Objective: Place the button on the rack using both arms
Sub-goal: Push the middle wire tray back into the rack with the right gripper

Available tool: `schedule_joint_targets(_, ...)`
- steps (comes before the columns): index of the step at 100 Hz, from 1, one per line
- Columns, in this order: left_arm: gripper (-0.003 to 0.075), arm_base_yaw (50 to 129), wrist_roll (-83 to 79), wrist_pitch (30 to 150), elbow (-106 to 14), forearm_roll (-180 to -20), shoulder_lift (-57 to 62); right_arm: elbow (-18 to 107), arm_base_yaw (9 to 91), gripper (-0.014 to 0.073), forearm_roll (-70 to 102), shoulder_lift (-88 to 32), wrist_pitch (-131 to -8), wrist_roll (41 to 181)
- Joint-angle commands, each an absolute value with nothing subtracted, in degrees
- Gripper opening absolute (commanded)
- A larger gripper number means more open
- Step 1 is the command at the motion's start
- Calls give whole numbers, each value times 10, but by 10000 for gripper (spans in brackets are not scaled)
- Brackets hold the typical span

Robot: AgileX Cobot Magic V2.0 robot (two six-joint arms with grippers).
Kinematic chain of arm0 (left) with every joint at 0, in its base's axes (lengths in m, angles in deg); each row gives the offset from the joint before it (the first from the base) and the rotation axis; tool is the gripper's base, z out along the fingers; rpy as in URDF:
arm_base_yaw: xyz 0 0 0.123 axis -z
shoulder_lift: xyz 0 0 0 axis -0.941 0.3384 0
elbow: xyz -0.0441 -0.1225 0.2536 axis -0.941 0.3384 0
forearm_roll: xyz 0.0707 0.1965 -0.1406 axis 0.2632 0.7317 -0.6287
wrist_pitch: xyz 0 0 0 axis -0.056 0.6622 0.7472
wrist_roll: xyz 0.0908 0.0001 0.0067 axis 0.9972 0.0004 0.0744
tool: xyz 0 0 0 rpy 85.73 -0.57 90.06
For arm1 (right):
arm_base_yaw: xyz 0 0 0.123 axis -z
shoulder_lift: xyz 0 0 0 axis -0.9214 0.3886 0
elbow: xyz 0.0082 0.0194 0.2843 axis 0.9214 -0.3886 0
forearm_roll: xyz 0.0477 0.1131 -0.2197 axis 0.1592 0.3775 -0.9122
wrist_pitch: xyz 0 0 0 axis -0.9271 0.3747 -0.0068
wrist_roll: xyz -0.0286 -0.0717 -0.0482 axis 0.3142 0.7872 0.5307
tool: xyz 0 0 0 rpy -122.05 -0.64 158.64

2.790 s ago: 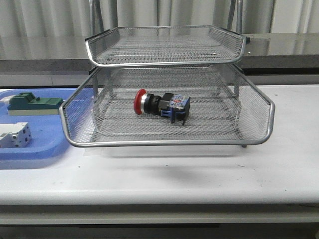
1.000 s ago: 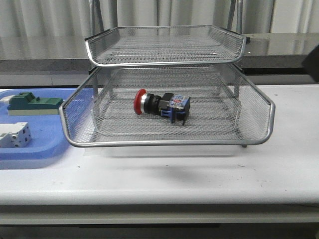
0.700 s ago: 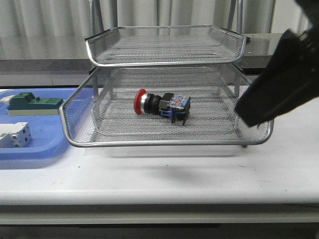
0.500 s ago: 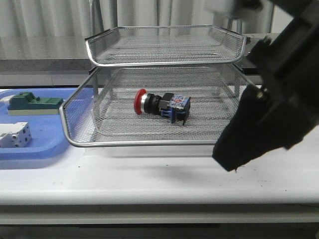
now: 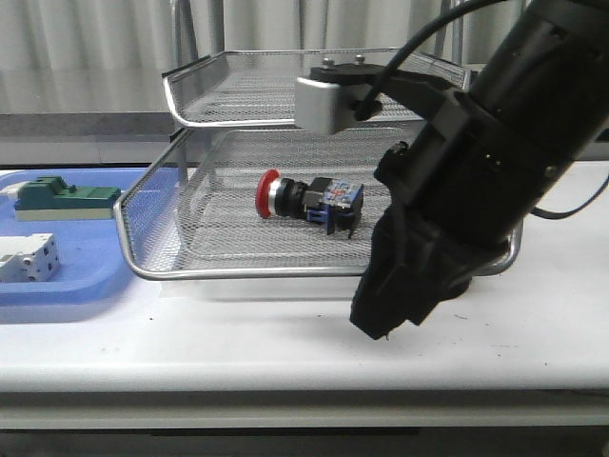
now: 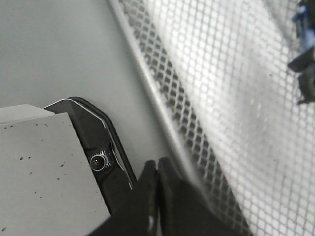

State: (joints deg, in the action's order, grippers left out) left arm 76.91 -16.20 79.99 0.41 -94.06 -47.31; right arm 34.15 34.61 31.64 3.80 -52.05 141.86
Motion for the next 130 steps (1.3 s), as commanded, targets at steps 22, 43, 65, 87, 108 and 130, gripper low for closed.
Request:
schedule_joint_targets(22, -20, 769, -170, 755, -11, -948, -468, 399, 349, -65, 280, 67, -583, 1424)
schedule_joint_targets(43, -20, 769, -170, 755, -11, -948, -468, 438, 376, -65, 274, 94, -596, 1424)
schedule_joint_targets(65, -20, 769, -170, 755, -11, -948, -468, 476, 417, -65, 274, 117, -595, 1423)
schedule_joint_targets(87, -20, 769, -170, 755, -11, -948, -468, 481, 440, -65, 274, 117, -606, 1411)
schedule_joint_targets(108, -20, 769, -170, 755, -11, -948, -468, 481, 438, -65, 282, 112, -551, 1394)
schedule_joint_targets(130, -20, 769, -170, 755, -11, -948, -468, 481, 438, -60, 301, 78, -500, 1346)
